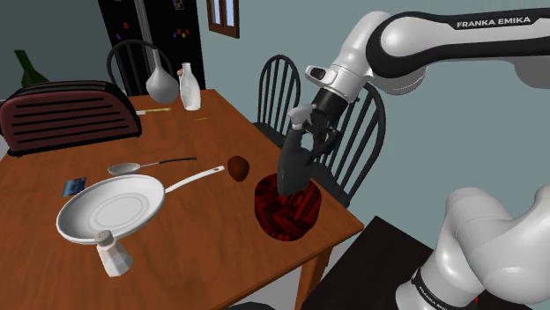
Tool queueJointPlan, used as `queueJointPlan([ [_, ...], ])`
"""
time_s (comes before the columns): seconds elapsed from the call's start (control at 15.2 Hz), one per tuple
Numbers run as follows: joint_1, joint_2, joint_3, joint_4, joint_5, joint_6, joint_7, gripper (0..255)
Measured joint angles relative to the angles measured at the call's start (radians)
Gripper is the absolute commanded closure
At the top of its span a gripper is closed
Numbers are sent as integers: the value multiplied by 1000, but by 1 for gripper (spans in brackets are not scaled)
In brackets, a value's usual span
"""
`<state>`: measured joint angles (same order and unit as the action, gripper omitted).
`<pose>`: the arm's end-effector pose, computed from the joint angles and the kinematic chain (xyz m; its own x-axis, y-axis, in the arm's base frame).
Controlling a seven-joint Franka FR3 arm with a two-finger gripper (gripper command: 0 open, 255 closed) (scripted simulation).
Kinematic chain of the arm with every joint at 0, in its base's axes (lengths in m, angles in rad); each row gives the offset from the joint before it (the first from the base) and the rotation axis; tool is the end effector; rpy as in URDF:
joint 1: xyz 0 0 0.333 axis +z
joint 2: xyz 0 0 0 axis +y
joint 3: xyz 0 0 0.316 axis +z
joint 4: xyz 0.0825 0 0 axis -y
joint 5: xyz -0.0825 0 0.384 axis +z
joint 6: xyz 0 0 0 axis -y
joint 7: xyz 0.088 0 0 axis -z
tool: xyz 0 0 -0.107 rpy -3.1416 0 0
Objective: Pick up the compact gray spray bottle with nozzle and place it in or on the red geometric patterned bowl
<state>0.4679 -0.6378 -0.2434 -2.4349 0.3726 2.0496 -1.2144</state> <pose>0.3756 0.0928 0.5474 0.2022 0.8326 0.5157 0.9719 -0.2355 -0.0009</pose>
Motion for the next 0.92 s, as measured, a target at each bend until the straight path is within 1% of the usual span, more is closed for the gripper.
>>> queueJointPlan([
  [0.26, 0, 0, 0, 0, 0, 0, 0, 0],
  [0.59, -19, -26, -24, 83, -30, -112, 11, 0],
  [0.92, -22, -33, -26, 91, -34, -130, 14, 0],
])
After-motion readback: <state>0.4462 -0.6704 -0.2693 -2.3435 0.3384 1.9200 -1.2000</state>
